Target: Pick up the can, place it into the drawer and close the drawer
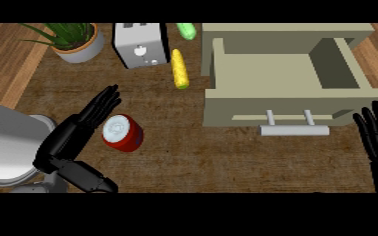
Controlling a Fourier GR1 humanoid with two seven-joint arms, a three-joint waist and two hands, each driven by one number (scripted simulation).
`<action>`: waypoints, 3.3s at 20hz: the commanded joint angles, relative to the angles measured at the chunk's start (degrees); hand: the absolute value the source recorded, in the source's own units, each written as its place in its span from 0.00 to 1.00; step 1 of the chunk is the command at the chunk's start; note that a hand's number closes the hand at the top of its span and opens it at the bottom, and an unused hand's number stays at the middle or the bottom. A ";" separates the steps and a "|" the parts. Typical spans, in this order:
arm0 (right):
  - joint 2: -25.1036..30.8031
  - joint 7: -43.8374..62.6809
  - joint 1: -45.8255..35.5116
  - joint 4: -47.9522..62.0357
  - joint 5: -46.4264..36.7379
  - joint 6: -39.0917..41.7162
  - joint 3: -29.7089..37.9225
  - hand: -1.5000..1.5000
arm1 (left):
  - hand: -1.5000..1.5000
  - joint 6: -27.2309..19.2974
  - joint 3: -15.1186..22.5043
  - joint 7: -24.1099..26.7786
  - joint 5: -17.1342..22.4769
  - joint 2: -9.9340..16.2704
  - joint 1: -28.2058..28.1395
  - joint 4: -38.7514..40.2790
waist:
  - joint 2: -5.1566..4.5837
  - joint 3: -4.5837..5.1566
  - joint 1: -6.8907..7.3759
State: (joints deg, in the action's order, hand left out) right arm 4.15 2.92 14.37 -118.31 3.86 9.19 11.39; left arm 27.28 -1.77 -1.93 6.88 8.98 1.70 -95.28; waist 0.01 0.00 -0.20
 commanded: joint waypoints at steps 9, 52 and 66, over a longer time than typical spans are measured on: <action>1.70 2.30 -1.64 -0.03 3.44 2.76 4.32 0.00 | 0.00 1.47 -3.83 17.25 -8.40 2.33 1.34 17.22 | -0.03 0.03 -0.09; -2.62 3.50 -1.16 -4.63 0.29 2.65 3.17 0.00 | 0.00 0.52 -5.97 36.35 -16.65 4.72 18.93 58.08 | 0.03 0.00 -0.01; -2.85 2.27 -1.15 -2.96 1.36 3.49 4.48 0.00 | 0.00 -3.84 -3.19 39.26 -19.46 0.28 21.56 61.27 | -0.05 0.02 -0.23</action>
State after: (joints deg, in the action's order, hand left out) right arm 1.27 5.89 14.29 -122.52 4.56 12.62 14.86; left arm 23.53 -5.33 35.77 -11.66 9.53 21.08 -37.27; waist 0.02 -0.01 -0.33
